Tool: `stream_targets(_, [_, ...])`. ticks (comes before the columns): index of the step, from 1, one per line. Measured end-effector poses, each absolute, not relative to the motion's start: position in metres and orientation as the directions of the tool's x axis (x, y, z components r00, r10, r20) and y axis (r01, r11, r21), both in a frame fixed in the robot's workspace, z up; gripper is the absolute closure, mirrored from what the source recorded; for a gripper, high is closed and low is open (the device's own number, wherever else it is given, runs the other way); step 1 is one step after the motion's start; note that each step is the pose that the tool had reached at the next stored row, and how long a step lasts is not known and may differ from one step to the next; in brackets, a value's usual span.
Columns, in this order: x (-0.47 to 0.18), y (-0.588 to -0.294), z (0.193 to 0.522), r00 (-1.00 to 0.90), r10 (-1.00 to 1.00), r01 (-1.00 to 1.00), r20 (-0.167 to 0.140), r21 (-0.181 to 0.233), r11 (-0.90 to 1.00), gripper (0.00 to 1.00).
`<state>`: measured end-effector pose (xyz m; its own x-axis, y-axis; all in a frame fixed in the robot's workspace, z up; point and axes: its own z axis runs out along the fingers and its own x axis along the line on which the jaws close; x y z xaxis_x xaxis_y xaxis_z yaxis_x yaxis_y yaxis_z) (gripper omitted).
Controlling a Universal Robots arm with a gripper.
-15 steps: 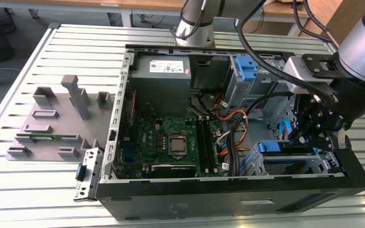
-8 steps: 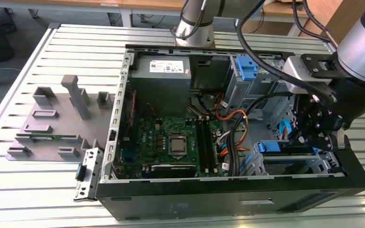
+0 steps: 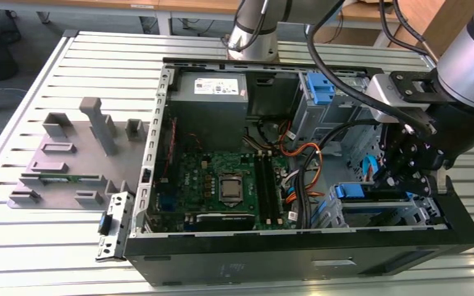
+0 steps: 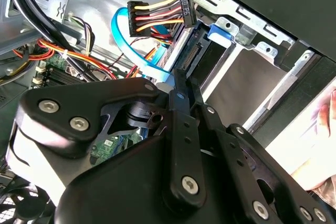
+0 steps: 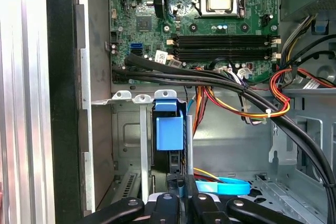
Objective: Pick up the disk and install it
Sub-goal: 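Insert the first disk wire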
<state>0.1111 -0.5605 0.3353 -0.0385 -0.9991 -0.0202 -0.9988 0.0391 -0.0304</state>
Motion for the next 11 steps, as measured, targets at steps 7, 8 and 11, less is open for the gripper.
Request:
stream_targets(7, [0.1111, -0.5605, 0.3332, -0.039, -0.999, -0.999, -0.02, -0.03, 0.039, 0.84])
stream_targets(8, [0.1111, -0.5605, 0.3332, -0.039, -0.999, -0.999, -0.02, -0.03, 0.039, 0.84])
stream_targets(11, [0.1111, -0.5605, 0.333, -0.039, -0.999, -0.999, -0.02, -0.03, 0.039, 0.84])
